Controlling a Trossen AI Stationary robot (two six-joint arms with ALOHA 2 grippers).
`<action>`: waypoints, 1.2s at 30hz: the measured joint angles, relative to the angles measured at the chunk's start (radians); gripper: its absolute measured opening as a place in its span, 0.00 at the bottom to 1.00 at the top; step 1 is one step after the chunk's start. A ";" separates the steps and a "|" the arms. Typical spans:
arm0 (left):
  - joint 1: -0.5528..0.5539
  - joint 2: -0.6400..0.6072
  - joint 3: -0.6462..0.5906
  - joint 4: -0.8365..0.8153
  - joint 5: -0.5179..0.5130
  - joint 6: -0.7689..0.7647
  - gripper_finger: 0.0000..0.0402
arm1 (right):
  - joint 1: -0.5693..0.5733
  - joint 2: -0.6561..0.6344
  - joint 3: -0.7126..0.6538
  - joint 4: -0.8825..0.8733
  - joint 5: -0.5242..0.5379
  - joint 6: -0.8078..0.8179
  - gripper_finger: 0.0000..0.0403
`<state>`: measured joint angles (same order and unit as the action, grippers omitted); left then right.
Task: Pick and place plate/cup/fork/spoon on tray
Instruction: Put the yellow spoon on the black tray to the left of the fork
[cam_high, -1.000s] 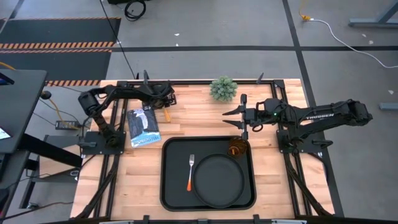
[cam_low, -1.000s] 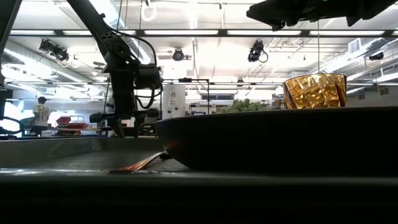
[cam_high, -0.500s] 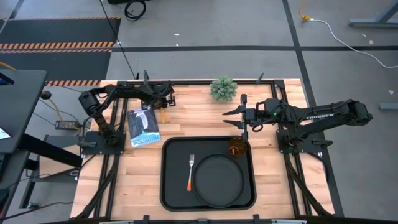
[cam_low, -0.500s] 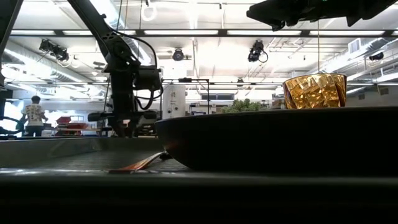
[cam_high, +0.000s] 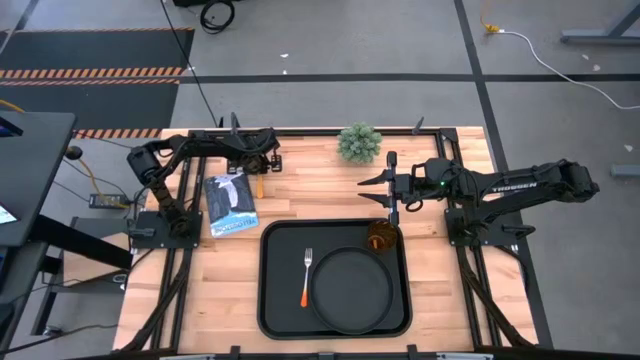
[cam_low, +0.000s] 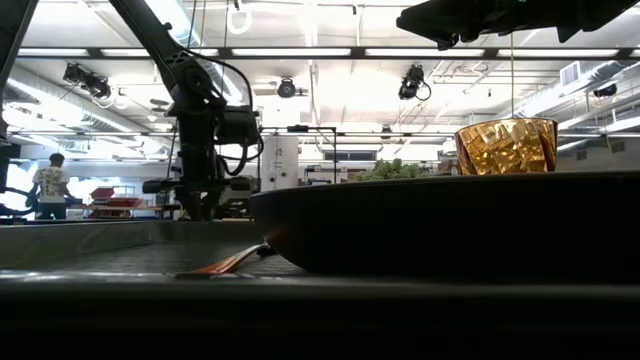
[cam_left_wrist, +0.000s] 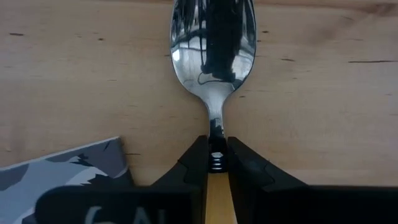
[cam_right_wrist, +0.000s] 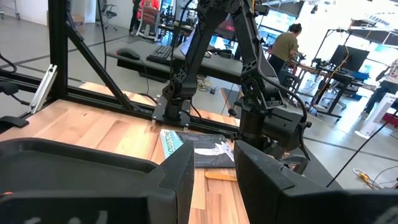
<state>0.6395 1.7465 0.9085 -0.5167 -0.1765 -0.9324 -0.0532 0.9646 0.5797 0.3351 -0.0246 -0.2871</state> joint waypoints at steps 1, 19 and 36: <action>0.000 0.000 0.009 -0.004 0.000 0.002 0.11 | 0.000 0.000 0.000 0.000 0.000 0.000 0.30; -0.015 0.004 0.151 -0.093 -0.002 0.063 0.11 | 0.000 0.000 0.000 -0.003 0.000 0.008 0.30; -0.184 -0.038 0.162 -0.171 0.077 -0.007 0.12 | 0.000 0.000 0.000 -0.008 0.006 0.007 0.30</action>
<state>0.4557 1.7086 1.0710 -0.6874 -0.0997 -0.9398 -0.0536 0.9642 0.5797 0.3275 -0.0185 -0.2798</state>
